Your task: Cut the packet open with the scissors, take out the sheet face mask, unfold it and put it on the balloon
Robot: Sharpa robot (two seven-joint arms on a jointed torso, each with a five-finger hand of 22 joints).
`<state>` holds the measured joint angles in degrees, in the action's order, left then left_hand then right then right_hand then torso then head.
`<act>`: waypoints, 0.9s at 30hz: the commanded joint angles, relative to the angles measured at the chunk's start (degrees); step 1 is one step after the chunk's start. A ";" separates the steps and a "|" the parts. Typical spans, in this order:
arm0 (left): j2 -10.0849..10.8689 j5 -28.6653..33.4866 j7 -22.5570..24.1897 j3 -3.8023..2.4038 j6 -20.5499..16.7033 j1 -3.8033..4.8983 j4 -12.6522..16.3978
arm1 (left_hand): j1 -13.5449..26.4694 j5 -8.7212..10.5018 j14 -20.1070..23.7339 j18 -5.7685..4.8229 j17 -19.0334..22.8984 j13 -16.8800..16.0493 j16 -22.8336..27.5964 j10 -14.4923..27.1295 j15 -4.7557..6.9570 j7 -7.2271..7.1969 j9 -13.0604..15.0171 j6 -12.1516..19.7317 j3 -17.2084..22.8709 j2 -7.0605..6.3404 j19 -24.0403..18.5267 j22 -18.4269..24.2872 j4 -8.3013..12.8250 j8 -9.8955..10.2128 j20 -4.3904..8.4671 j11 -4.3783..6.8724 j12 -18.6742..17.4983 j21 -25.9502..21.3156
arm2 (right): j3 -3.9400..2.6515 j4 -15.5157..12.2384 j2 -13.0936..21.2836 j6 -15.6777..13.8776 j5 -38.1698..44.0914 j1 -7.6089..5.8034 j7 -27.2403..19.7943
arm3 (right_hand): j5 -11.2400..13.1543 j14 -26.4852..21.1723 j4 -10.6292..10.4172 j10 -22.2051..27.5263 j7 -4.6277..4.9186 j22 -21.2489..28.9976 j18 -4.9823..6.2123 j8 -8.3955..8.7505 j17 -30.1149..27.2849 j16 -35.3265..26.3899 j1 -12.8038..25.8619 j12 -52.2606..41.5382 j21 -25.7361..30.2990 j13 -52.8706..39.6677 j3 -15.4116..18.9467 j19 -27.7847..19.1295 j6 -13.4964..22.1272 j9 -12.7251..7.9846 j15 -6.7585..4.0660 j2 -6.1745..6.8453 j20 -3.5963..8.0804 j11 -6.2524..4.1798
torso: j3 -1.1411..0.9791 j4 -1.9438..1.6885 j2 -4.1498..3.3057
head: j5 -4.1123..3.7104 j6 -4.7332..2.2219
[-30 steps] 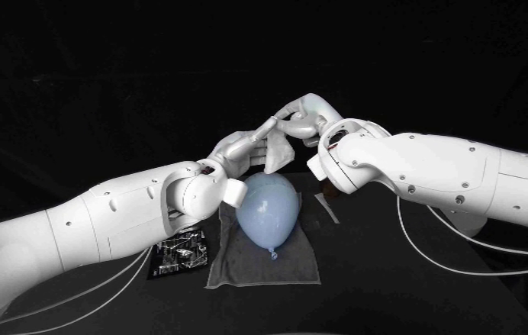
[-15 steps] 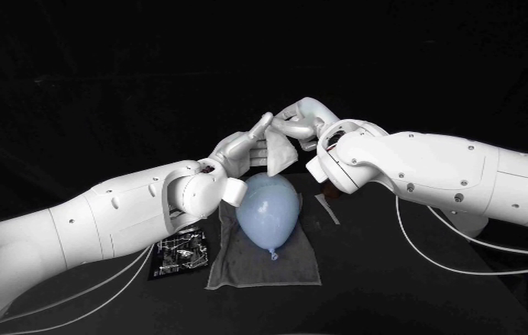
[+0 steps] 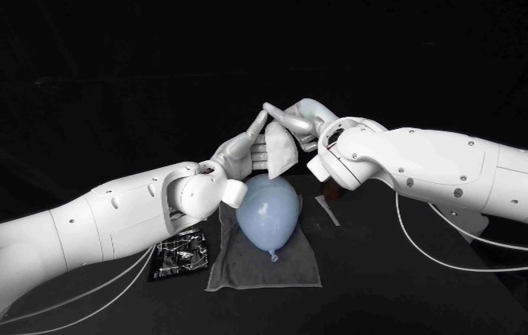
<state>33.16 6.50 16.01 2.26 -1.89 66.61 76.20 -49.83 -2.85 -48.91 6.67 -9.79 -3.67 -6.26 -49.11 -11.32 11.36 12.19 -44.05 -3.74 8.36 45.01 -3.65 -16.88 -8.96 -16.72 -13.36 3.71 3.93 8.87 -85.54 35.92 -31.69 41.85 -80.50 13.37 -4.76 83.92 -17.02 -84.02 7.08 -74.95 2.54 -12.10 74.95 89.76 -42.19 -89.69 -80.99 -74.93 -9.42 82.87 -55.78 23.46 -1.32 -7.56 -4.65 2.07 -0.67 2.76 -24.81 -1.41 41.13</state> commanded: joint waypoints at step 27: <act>0.01 11.50 -1.42 -0.06 5.98 0.04 -0.84 | -25.30 0.08 -4.27 4.00 -0.15 -0.03 0.10 -4.57 1.46 3.17 -0.40 -1.46 1.95 5.43 10.90 -0.10 7.61 -3.99 0.57 1.47 0.36 0.93 | -0.04 2.14 -0.30 -1.71 -2.73 -0.13 -3.04 | 0.52 6.08 0.09 -5.98 1.19 -2.24 0.74 3.13 15.05 0.24 2.74 -0.31 0.26 -15.07 6.27 0.00 1.78 -1.05 1.03 -3.31 -0.95 1.49 | 0.01 -0.02 -0.02 | 0.05 0.08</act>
<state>33.22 16.80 14.35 2.28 2.47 66.59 75.32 -74.74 -2.85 -52.86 10.23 -9.89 -3.71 -6.43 -53.48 -9.83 11.48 11.81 -45.35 -2.13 13.88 55.61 -3.71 -9.36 -12.74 -16.08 -11.87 4.16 5.22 8.88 -83.57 35.67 -31.30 39.95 -80.58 12.40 -4.33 84.12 -16.92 -83.87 8.27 -74.95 2.54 -9.17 74.91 89.80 -39.36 -89.79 -80.64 -74.90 -3.40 82.78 -54.50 22.47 -0.70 -10.57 -5.39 3.13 -0.64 2.75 -24.85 -1.41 41.17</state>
